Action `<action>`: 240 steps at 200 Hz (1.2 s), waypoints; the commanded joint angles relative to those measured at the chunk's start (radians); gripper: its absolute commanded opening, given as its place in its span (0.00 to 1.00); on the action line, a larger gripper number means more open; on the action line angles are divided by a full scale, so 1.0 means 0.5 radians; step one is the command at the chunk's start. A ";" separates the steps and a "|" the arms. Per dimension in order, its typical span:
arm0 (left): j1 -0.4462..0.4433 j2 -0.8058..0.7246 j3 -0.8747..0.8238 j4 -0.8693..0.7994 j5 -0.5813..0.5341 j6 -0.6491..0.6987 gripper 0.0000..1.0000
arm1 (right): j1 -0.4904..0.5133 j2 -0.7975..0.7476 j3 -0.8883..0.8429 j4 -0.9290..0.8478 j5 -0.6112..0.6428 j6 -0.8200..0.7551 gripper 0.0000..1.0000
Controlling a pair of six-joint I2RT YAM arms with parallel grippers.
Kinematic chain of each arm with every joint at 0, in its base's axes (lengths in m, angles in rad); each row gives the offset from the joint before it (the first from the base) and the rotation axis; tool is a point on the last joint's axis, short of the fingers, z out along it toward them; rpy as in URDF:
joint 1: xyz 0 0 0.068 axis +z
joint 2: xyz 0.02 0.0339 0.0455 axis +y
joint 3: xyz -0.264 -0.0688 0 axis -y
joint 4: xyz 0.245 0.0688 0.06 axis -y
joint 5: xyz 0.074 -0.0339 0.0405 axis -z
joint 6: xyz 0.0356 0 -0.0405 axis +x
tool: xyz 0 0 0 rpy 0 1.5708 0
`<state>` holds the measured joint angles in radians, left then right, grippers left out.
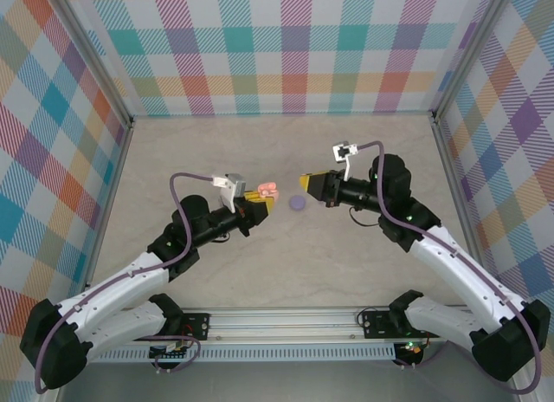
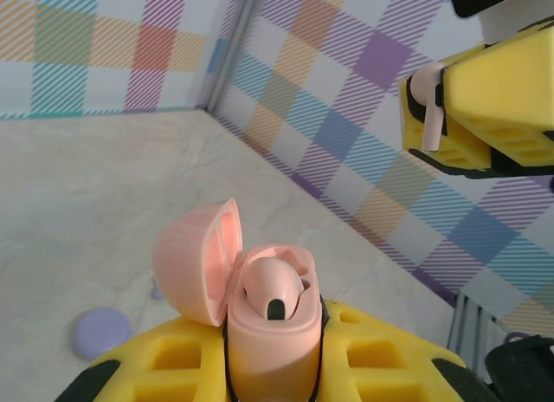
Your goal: Insert the wireless bluetooth earbuds into the charging case
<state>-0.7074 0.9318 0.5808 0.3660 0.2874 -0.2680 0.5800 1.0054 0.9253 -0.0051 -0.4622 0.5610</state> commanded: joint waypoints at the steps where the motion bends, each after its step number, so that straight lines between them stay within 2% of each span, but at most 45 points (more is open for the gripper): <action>1: -0.033 -0.009 -0.032 0.351 0.204 0.047 0.16 | 0.079 -0.047 -0.019 0.142 -0.028 -0.054 0.17; 29: -0.034 0.005 -0.029 0.456 0.280 0.048 0.16 | 0.182 -0.041 0.008 0.184 0.044 -0.074 0.17; 96: -0.054 0.060 0.047 0.465 0.339 0.047 0.16 | 0.353 0.038 0.099 0.191 0.214 -0.144 0.16; 240: -0.075 0.033 0.069 0.454 0.333 0.039 0.16 | 0.444 0.109 0.153 0.088 0.346 -0.244 0.17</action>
<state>-0.7261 0.9710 0.5861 0.5529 0.4377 -0.2649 0.7929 1.0595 0.9672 0.0357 -0.3042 0.4664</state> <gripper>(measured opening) 0.213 0.168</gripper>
